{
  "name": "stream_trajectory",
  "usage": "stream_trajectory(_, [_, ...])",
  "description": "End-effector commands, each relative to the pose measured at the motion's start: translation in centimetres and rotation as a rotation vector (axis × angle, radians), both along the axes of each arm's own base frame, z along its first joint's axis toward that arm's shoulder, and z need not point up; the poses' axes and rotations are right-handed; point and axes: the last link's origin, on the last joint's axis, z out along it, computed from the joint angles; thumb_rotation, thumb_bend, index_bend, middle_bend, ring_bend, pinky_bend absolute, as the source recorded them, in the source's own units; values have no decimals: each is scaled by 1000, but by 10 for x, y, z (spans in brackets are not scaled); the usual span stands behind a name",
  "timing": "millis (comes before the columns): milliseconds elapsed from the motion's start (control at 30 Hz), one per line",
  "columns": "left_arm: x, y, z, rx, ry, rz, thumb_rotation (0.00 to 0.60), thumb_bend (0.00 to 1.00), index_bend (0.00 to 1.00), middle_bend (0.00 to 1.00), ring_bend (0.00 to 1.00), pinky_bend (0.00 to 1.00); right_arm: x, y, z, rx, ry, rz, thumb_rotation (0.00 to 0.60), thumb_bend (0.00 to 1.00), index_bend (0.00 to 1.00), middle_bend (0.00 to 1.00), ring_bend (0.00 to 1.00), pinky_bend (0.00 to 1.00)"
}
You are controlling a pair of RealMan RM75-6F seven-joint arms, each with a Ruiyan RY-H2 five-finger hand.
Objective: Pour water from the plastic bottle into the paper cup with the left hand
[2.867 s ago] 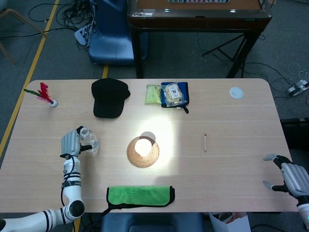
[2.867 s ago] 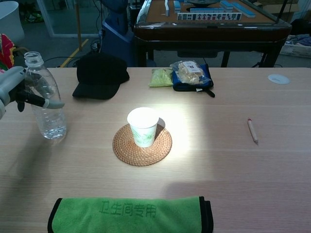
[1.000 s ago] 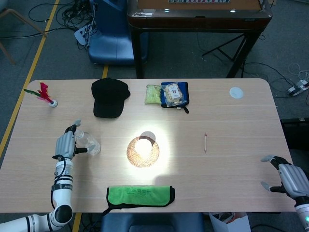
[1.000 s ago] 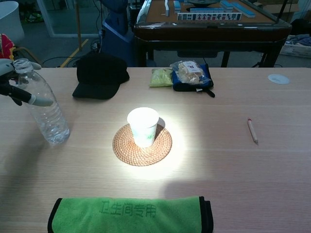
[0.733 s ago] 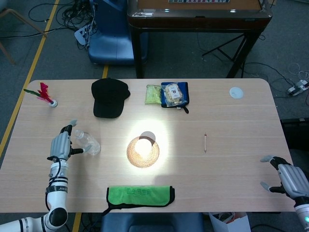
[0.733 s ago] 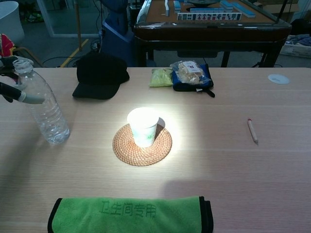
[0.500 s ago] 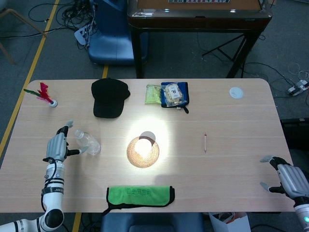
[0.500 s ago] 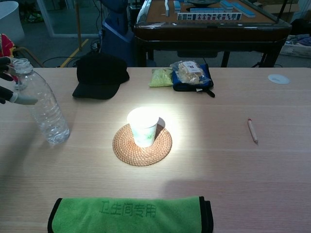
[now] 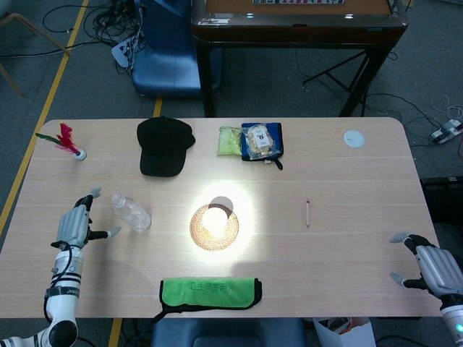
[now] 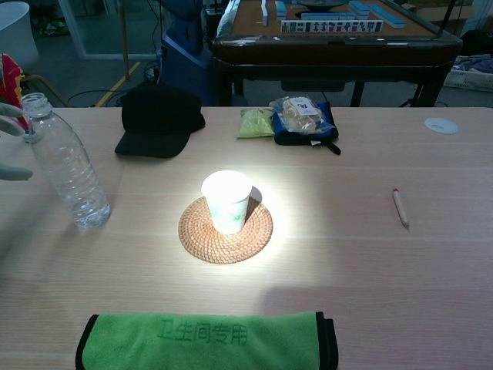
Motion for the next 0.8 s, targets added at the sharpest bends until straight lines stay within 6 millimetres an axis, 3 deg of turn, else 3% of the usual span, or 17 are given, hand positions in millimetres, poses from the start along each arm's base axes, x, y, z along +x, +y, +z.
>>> stream_trajectory(33, [-16,-14,4,-30,38,-46,600,0,96,156,129,412,0,0,0,1,2,-1,600,201,301,221,186,370])
stream_trajectory(467, [-45,-56,23,-140,195,-343,600,0,114,168,152,423,2,0,6,-32,21,6,600,201,302,221,186,370])
stream_trajectory(667, [-44,-80,24,-135,293,-454,600,0,286,425,366,606,4,1,11,-50,37,9,600,201,302,221,186,370])
stream_trajectory(800, [-41,-99,25,-149,392,-456,600,0,379,485,409,636,5,2,10,-45,48,11,600,201,302,221,186,370])
